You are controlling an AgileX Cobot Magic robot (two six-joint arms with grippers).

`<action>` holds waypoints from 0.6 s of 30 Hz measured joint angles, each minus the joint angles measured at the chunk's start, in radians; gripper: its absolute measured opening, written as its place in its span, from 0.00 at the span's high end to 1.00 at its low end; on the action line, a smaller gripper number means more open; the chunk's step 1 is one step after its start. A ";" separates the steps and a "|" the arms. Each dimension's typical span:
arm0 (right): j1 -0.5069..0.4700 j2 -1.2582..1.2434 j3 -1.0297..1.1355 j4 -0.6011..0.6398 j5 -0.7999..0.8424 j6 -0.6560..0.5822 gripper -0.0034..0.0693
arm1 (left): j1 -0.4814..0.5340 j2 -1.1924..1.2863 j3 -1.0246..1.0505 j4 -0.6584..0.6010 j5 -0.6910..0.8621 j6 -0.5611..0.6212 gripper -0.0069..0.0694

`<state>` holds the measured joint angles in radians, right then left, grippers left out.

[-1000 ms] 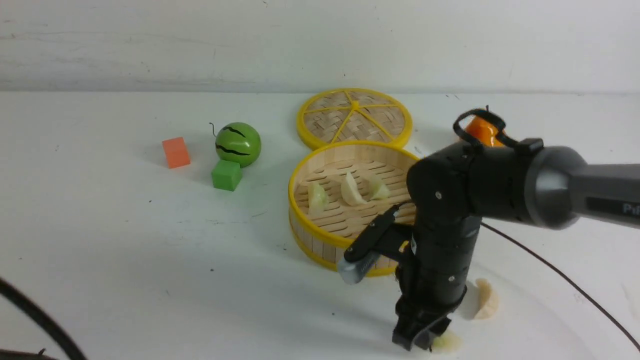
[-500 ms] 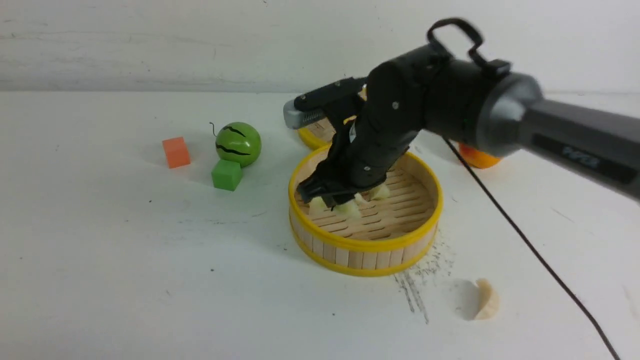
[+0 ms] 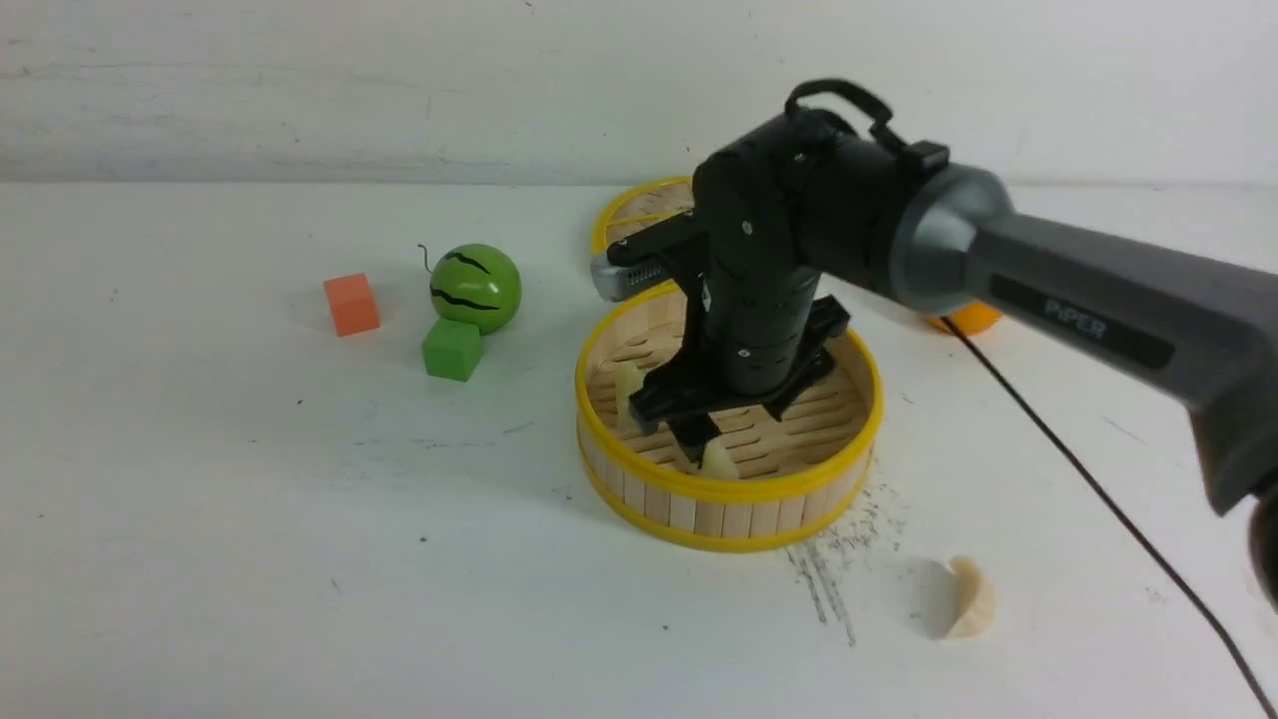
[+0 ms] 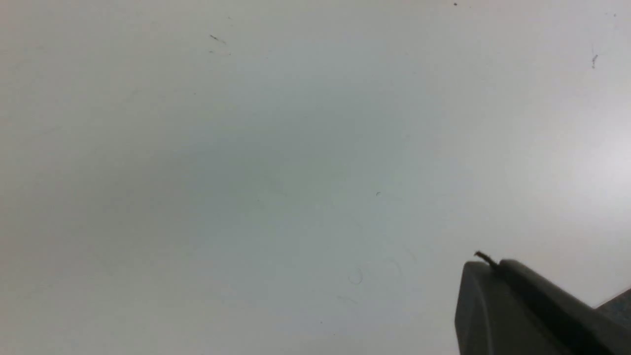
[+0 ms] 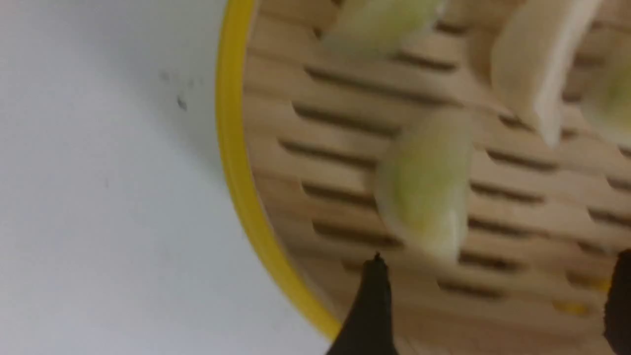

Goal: Put the dumplings into the steamer on the white table.
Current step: 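Reach for and grasp a dumpling lying on the table beside the steamer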

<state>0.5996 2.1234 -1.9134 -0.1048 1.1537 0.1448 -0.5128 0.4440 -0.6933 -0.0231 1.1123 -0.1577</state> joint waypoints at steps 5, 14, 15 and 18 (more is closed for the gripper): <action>-0.014 -0.122 0.069 0.023 0.062 -0.043 0.15 | 0.000 -0.001 0.000 0.030 -0.018 0.000 0.92; -0.164 -0.359 0.530 0.130 -0.114 0.049 0.25 | 0.000 -0.001 0.000 0.033 -0.039 0.000 0.92; -0.191 -0.369 0.570 0.130 -0.143 0.067 0.25 | 0.000 -0.001 0.000 0.033 -0.040 0.000 0.92; -0.269 -0.381 0.705 0.127 -0.245 0.125 0.25 | 0.000 -0.001 0.000 0.034 -0.047 0.001 0.92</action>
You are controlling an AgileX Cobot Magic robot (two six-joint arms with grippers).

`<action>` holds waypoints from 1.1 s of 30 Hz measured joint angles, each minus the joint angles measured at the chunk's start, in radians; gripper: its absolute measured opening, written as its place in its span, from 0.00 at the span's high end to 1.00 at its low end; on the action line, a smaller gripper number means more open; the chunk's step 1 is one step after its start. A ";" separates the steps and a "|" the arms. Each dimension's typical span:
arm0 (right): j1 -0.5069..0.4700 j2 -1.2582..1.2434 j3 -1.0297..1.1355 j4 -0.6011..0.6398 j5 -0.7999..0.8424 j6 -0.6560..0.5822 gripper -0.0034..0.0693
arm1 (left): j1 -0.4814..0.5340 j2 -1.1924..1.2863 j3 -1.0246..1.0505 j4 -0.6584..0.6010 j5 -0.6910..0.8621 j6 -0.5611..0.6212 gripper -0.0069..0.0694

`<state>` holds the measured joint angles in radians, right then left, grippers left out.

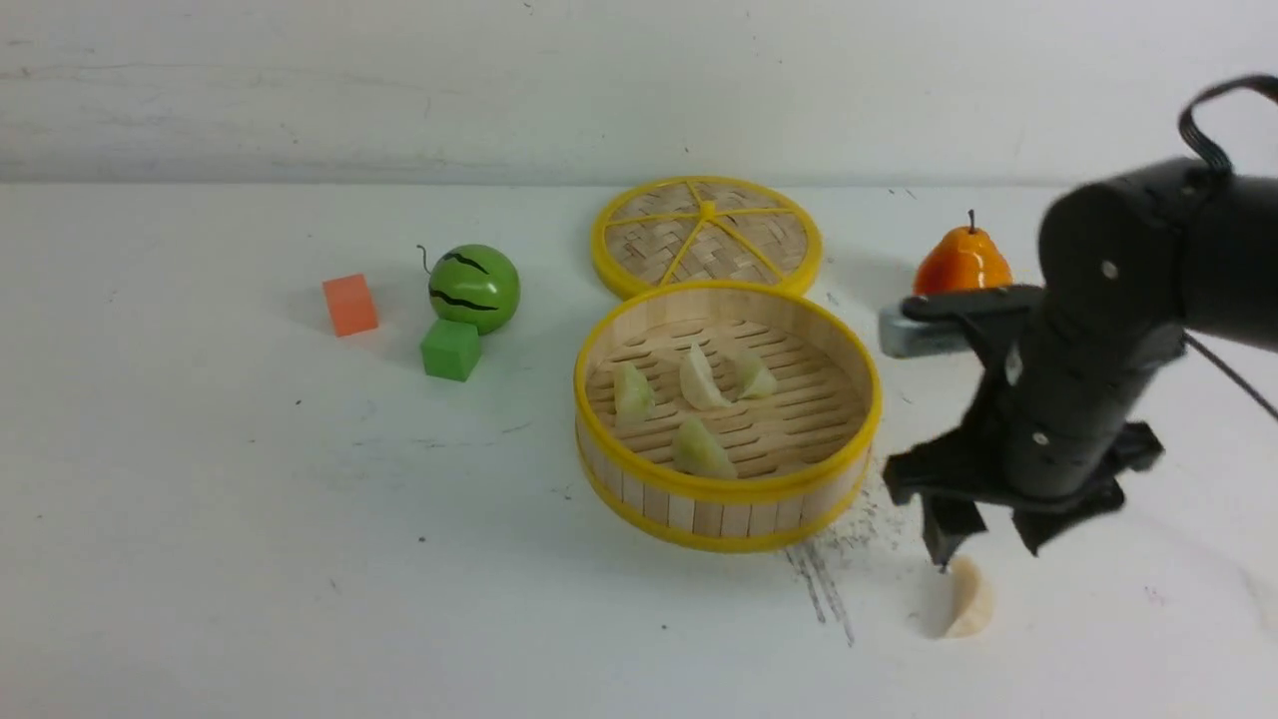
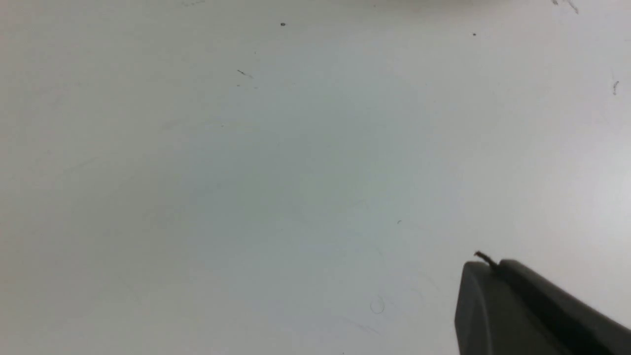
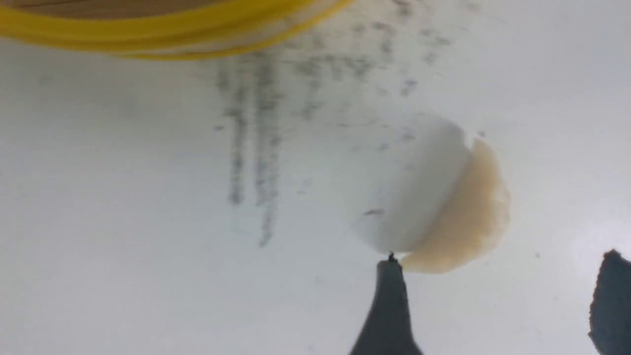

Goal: Put the dumplings into the steamer on the white table.
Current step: 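Reach for and grasp a dumpling lying on the table beside the steamer, then place the dumpling in the bamboo steamer basket with the right gripper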

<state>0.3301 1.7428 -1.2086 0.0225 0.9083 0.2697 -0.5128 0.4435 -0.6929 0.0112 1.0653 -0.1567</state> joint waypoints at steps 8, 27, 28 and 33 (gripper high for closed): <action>-0.036 0.057 0.111 0.004 -0.188 0.031 0.25 | 0.000 0.000 0.003 0.002 -0.050 0.002 0.92; 0.031 0.084 -0.202 0.146 -0.005 -0.270 0.69 | 0.000 -0.014 0.020 0.002 -0.077 0.002 0.90; 0.048 0.095 -0.256 0.151 -0.005 -0.270 0.69 | 0.000 -0.037 0.040 -0.002 -0.079 0.001 0.90; 0.068 0.197 -0.421 0.161 -0.017 -0.264 0.69 | 0.000 -0.184 0.131 -0.024 -0.076 -0.029 0.90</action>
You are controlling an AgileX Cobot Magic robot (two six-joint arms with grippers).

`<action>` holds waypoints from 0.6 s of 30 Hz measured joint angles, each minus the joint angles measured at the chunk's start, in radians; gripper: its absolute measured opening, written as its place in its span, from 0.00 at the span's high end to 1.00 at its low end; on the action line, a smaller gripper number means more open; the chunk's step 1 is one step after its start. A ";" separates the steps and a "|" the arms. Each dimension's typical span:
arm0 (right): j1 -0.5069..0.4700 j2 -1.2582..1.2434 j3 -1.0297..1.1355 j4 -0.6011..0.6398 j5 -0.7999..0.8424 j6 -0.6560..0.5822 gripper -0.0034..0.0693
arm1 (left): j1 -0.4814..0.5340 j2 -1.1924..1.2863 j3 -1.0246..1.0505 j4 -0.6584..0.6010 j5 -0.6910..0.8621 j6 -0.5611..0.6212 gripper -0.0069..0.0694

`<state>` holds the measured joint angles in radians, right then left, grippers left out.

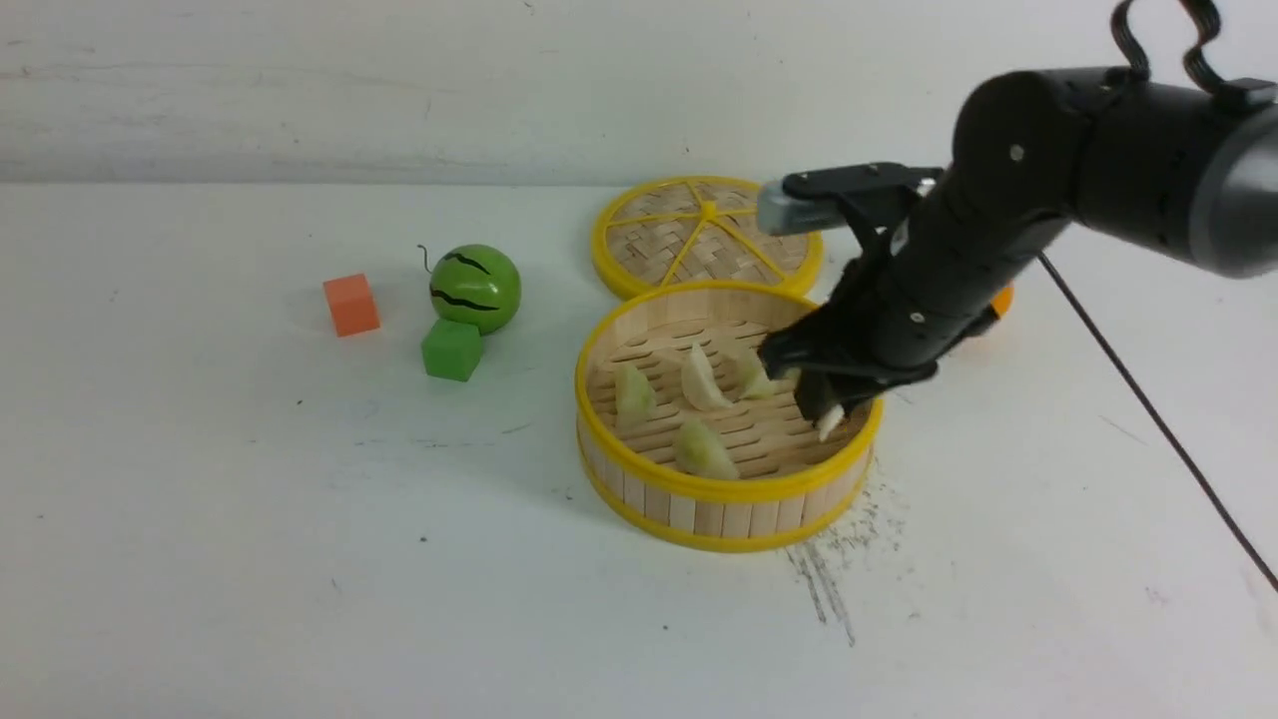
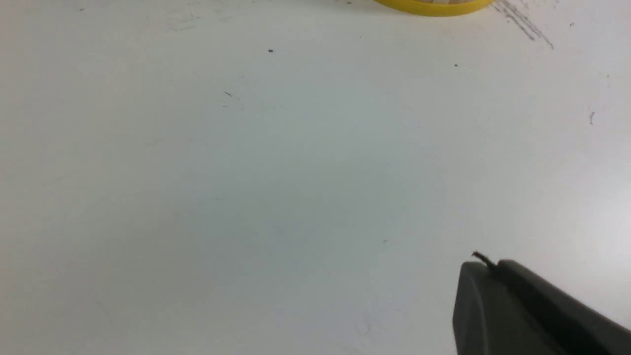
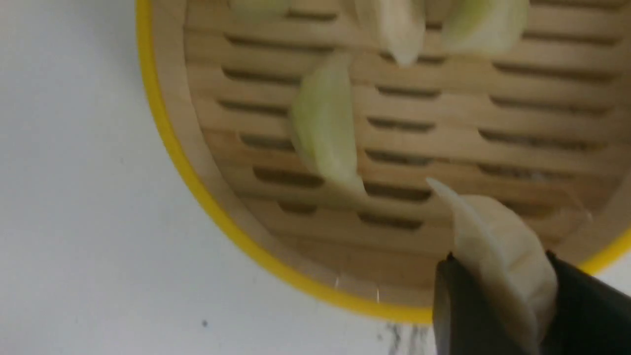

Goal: Put the dumplings into the steamer on the white table.

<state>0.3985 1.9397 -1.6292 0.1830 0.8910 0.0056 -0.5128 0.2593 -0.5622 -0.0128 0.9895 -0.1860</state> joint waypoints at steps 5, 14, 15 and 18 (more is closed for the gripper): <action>0.003 0.132 -0.092 0.000 0.000 0.030 0.69 | 0.000 -0.152 0.046 -0.001 0.007 -0.042 0.89; 0.012 0.189 -0.104 0.006 0.005 0.034 0.44 | 0.000 -0.239 0.047 -0.001 0.008 -0.047 0.88; 0.012 0.170 -0.104 0.007 0.023 0.034 0.36 | 0.000 -0.239 0.047 -0.001 0.008 -0.047 0.88; 0.012 0.105 -0.104 0.008 0.083 0.027 0.29 | 0.000 -0.239 0.047 -0.001 0.008 -0.047 0.87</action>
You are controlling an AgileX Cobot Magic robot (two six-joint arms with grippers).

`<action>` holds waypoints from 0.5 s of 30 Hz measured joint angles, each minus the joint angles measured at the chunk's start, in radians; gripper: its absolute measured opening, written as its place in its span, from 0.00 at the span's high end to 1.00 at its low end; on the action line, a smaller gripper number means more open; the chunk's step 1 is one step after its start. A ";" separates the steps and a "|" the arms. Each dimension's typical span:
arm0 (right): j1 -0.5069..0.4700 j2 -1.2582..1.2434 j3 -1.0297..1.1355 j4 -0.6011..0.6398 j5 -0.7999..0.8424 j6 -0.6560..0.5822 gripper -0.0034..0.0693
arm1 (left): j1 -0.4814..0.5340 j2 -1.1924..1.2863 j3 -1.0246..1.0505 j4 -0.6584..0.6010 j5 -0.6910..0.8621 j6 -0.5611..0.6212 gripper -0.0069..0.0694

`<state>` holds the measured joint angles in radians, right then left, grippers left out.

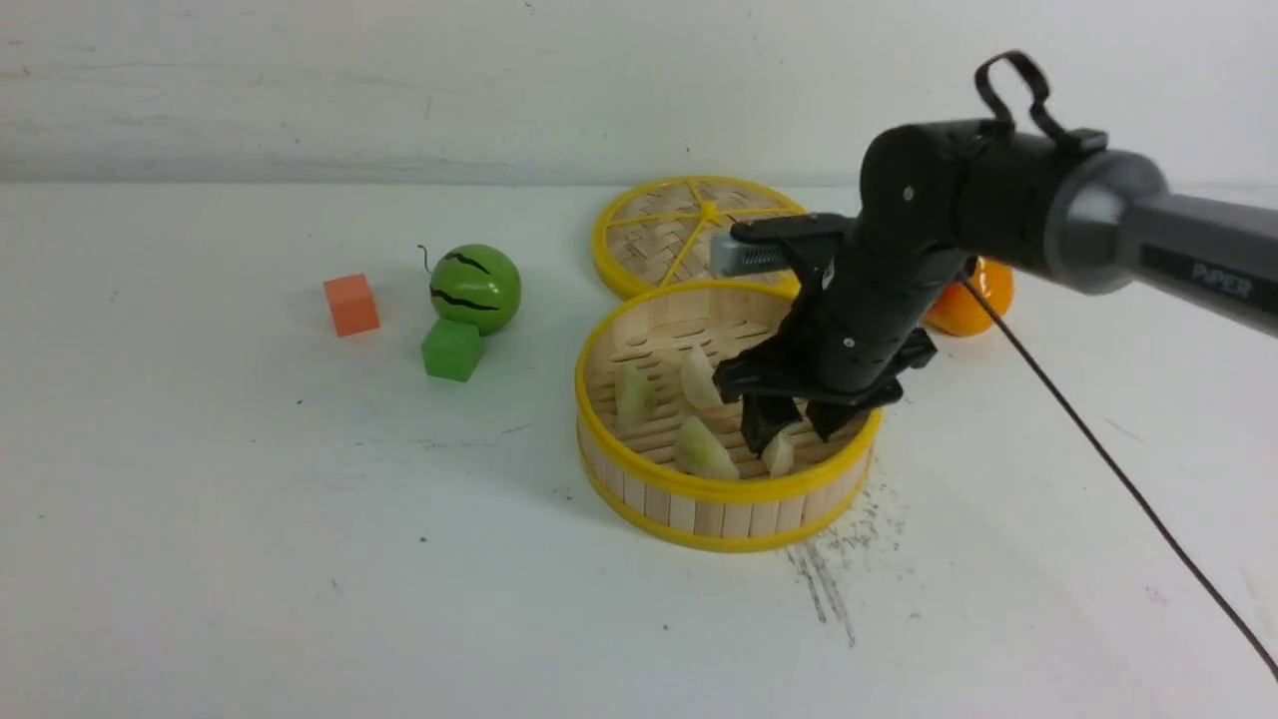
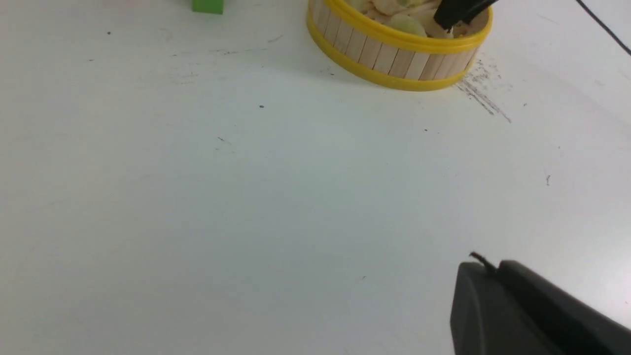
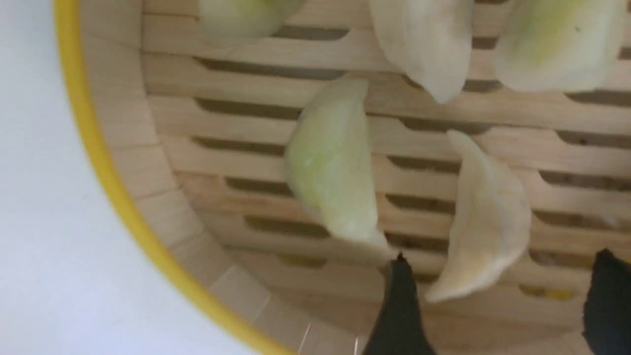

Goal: Put the dumplings into the steamer on the white table.

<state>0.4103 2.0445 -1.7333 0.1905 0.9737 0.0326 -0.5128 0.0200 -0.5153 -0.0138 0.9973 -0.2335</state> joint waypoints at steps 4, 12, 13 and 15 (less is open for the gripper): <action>0.013 -0.153 0.000 0.000 0.073 -0.083 0.32 | 0.000 0.000 0.000 0.000 0.000 0.000 0.87; 0.075 -0.558 0.198 0.010 0.018 -0.186 0.68 | 0.000 0.000 0.000 0.000 0.000 0.000 0.86; 0.079 -0.614 0.249 0.010 -0.006 -0.187 0.73 | 0.000 0.000 0.000 0.000 0.000 0.000 0.86; 0.079 -0.739 0.360 0.010 -0.060 -0.188 0.85 | 0.000 0.000 0.000 0.000 0.000 0.000 0.86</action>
<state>0.4898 1.3057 -1.3730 0.2006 0.9141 -0.1554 -0.5128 0.0200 -0.5153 -0.0138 0.9973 -0.2335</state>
